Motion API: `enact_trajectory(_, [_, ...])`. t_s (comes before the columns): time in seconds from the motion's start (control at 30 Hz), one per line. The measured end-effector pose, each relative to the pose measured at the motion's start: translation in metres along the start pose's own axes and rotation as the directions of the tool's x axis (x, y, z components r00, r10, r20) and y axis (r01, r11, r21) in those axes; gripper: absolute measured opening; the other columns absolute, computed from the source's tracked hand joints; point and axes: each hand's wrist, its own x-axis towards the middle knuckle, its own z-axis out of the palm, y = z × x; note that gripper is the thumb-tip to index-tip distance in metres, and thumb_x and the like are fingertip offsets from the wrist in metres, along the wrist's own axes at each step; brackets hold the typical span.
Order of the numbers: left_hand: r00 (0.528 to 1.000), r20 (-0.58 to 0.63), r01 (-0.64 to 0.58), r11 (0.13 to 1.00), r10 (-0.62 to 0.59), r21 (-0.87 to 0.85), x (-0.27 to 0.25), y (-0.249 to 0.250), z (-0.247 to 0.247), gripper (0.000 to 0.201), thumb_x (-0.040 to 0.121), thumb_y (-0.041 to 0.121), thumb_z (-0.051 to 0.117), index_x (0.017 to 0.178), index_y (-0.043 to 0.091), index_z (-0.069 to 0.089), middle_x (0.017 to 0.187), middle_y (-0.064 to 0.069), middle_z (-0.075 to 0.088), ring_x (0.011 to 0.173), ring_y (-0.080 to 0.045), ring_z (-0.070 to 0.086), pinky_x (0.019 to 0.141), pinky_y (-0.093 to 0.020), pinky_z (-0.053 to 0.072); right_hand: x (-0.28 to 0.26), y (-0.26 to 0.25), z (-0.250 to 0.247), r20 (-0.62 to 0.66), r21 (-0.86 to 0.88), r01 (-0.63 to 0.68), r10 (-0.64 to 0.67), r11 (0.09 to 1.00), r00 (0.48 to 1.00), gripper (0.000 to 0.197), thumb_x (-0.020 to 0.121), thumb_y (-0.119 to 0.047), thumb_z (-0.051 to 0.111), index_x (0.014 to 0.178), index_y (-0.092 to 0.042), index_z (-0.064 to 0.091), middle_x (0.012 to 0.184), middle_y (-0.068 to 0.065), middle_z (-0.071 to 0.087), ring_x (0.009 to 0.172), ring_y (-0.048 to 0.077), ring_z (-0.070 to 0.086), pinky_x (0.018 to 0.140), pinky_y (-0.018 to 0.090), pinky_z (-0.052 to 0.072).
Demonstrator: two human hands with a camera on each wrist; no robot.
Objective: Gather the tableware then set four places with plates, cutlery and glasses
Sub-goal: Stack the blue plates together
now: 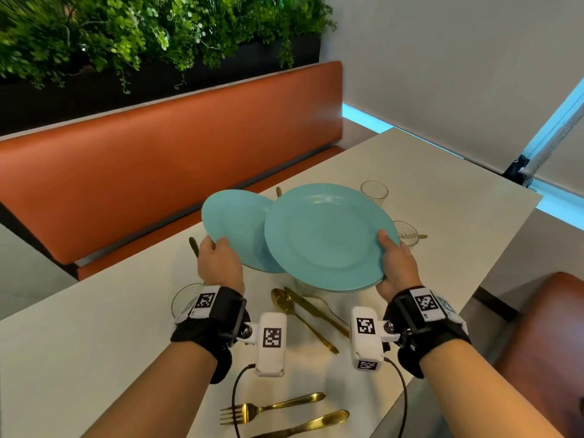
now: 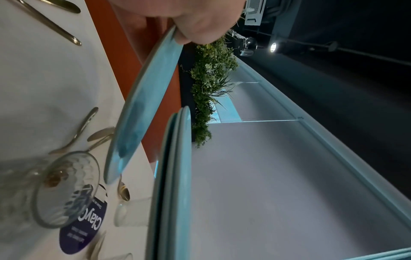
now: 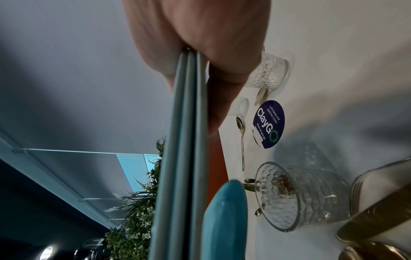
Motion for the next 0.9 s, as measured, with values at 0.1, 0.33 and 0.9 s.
enact_trajectory(0.1, [0.998,0.06,0.032,0.999,-0.03,-0.033,-0.005,0.002,0.0,0.034,0.096,0.019,0.041,0.12,0.006,0.061,0.12,-0.016,0.062,0.114,-0.033,0.056,0.098,-0.044,0.046,-0.005,-0.002,0.0,0.005,0.012,0.016,-0.016,1.0,1.0,0.039,0.096,-0.019,0.053,0.134,-0.014,0.047,0.12,0.009,0.062,0.091,0.025,0.064,0.082,0.046,0.052])
enact_trajectory(0.33, [0.967,0.246,0.08,0.996,-0.068,-0.039,-0.034,0.011,0.009,0.036,0.098,0.014,0.041,0.124,-0.009,0.051,0.128,-0.032,0.052,0.103,-0.041,0.055,0.1,-0.047,0.043,-0.015,-0.004,-0.012,-0.05,-0.061,0.094,-0.097,0.994,0.994,0.035,0.094,-0.019,0.056,0.128,-0.015,0.048,0.111,0.007,0.061,0.096,0.027,0.061,0.085,0.044,0.051])
enact_trajectory(0.9, [0.831,0.541,0.108,0.991,-0.131,0.074,-0.071,-0.054,0.005,0.041,0.1,0.027,0.032,0.116,0.004,0.062,0.113,-0.012,0.064,0.098,-0.025,0.058,0.087,-0.035,0.047,-0.041,0.051,-0.086,-0.185,-0.314,0.119,-0.184,0.942,0.965,0.028,0.096,-0.016,0.05,0.122,-0.005,0.056,0.116,0.015,0.063,0.1,0.032,0.061,0.092,0.047,0.05])
